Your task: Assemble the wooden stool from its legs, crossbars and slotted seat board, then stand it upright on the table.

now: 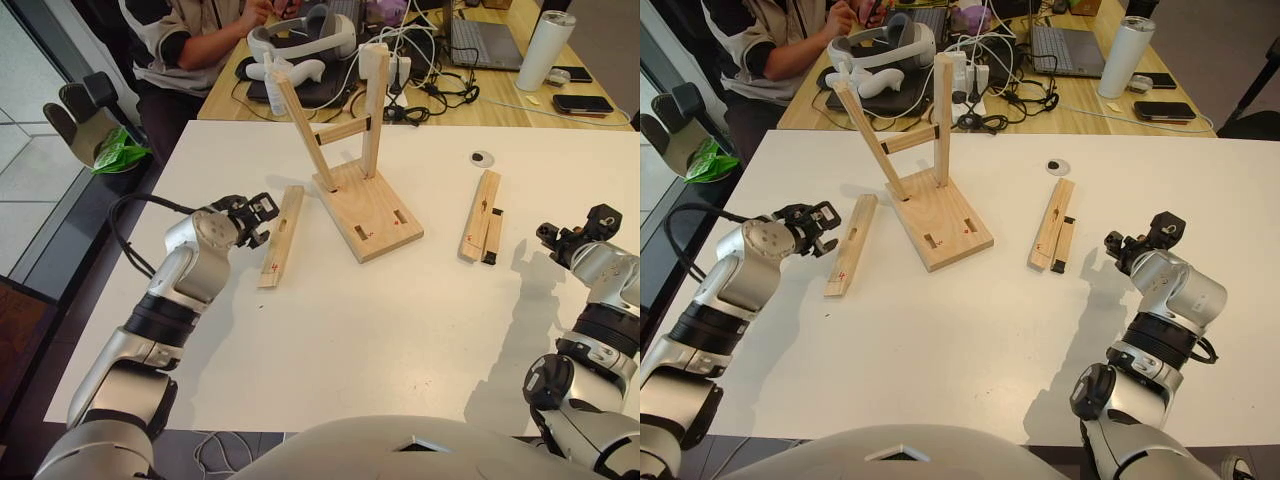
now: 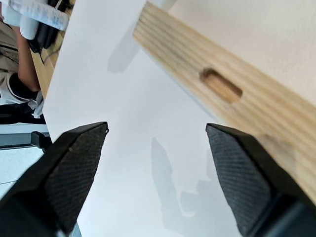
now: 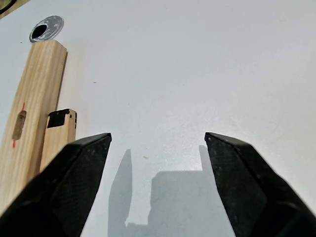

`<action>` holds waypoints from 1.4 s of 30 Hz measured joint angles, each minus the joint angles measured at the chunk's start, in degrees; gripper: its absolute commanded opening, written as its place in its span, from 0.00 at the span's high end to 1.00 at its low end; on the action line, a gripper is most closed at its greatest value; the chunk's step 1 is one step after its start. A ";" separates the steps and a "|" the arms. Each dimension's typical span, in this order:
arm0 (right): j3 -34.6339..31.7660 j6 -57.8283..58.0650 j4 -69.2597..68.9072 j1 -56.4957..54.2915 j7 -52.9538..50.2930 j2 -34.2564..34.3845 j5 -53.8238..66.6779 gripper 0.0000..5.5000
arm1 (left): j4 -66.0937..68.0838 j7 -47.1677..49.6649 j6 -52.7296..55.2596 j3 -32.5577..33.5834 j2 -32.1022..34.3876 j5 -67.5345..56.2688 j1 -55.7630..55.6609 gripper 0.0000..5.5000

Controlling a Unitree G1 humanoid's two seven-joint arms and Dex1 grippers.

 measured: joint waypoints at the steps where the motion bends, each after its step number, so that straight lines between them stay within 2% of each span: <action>1: 0.38 0.76 -0.80 0.69 0.72 0.00 0.87 0.36 | -1.32 -0.47 0.75 0.62 0.50 -0.35 1.46 0.33; 8: -0.60 2.53 0.38 1.83 0.51 -0.05 3.48 0.36 | -1.18 -1.36 1.16 1.62 0.33 -1.22 3.87 0.33; 14: -0.33 1.90 1.74 1.13 -0.20 -0.29 5.19 0.36 | 7.47 1.54 -2.24 -0.46 -7.16 -1.05 -3.44 0.33; 19: -0.46 2.21 0.62 1.74 -0.75 -0.01 6.35 0.36 | -4.28 -1.47 1.72 -3.84 -13.19 -2.78 -3.78 0.33; 23: -0.24 3.36 -0.92 3.52 -0.63 0.84 7.64 0.36 | -8.13 -2.21 3.74 -5.19 -13.55 -2.72 -3.86 0.33; 26: 1.97 3.45 -1.76 4.37 0.58 0.46 7.97 0.36 | -9.13 -1.47 4.06 -3.51 -13.62 -2.96 -5.59 0.33; 30: 8.93 2.52 -3.46 5.17 3.76 -0.37 8.10 0.36 | -8.93 2.34 3.88 1.18 -15.97 -4.40 -9.62 0.33; 34: 13.30 -0.95 1.15 4.14 4.75 -2.05 6.84 0.36 | -8.37 4.09 3.73 2.46 -17.40 -5.38 -10.79 0.33; 42: 16.12 -4.13 8.86 0.35 5.24 -3.51 6.23 0.36 | -7.44 4.97 3.10 2.90 -17.09 -5.49 -10.80 0.33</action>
